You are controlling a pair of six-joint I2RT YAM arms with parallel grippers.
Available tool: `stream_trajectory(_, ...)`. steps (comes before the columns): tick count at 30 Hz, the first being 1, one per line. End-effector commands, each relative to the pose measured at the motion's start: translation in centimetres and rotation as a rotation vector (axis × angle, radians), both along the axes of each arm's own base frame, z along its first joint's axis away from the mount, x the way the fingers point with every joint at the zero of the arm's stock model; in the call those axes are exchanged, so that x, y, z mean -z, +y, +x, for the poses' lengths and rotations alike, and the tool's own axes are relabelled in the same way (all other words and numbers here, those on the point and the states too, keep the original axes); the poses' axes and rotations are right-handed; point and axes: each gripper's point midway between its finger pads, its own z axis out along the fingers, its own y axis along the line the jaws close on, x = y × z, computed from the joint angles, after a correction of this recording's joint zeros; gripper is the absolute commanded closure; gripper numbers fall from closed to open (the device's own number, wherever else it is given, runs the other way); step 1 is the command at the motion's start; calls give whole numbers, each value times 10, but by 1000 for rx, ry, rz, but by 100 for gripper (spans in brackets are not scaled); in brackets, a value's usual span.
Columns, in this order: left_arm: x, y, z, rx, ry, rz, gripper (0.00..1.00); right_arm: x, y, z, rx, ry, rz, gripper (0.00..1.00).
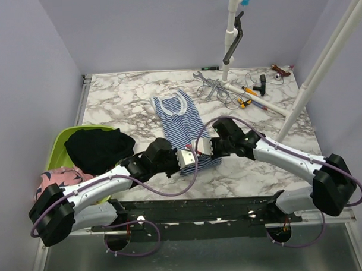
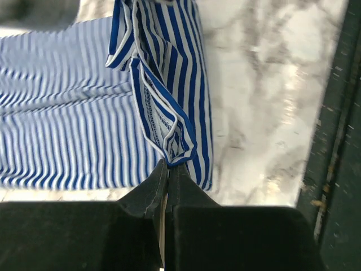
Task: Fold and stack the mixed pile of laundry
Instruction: Fold the tank top at the center of the board.
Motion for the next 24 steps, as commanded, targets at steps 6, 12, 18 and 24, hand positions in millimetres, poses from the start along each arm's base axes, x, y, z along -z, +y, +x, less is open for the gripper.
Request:
stream_trajectory(6, -55, 29, 104, -483, -73, -194, 100, -27, 64, 94, -18, -192, 143, 99)
stream_trajectory(12, -49, 45, 147, -605, -36, -180, 100, -19, 72, 139, 25, -237, 150, 100)
stream_trajectory(18, -46, 59, 180, -706, 16, -177, 100, -14, 75, 165, 43, -274, 163, 100)
stream_trajectory(24, -31, 66, 192, -772, 129, -104, 100, -8, 85, 176, 31, -279, 185, 100)
